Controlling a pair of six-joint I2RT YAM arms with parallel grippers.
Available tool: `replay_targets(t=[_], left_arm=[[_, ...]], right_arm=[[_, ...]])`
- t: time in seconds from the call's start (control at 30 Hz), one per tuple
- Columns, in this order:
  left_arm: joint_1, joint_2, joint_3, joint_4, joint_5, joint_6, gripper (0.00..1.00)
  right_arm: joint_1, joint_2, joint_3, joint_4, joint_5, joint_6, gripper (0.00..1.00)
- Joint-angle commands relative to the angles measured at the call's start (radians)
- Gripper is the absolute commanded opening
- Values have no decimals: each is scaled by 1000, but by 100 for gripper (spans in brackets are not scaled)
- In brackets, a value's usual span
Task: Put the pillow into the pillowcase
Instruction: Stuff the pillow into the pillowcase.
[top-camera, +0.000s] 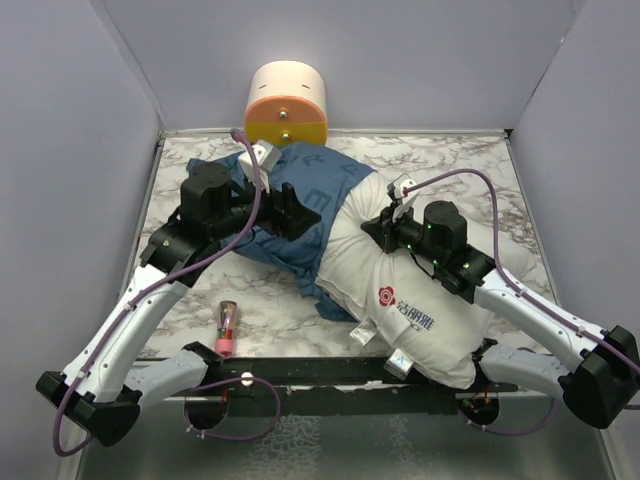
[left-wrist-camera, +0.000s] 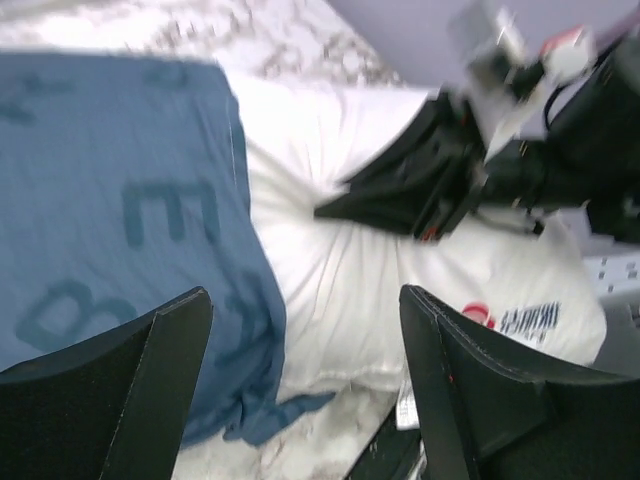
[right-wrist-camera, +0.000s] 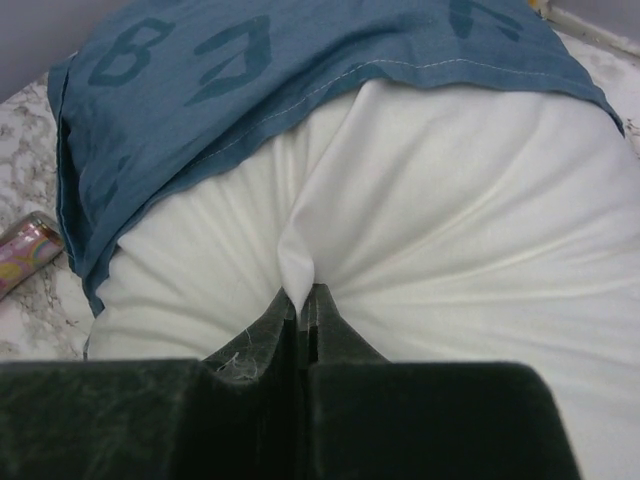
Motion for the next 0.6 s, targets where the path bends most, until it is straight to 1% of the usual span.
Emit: replay_targets(t=[0.0,0.03,0.1,0.13,0.17,0.23,0.3,0.5,0.53,0.57], left_arm=[[-4,126,220,-109,-165,-21,77],[-12,166,273,-136,-188,-12,75],[-42,250,373,-201,-258,20,62],[-59,304,431,-234,-286,41,58],[-76,342,465,-259,-313,54,55],[-108,404,500,-286,-337,71,55],[-134,446,504,-285,-366,93,56],[-143,523,486,-278,-468,155,58],[-142,534,487,-279,-473,157,57],[-142,542,489,-282,-469,160,51]], right_arm=[[13,38,-13,-66,-138,-3,1],[13,42,-12,-60,-142,2,1],[12,47,-13,-52,-144,9,1],[13,46,-13,-49,-143,12,1],[14,46,-14,-46,-142,15,1],[14,44,-14,-43,-141,22,1],[14,41,-15,-41,-135,27,1],[13,59,-3,-38,-138,27,1],[13,61,-2,-38,-140,28,1],[13,64,2,-37,-140,28,1]])
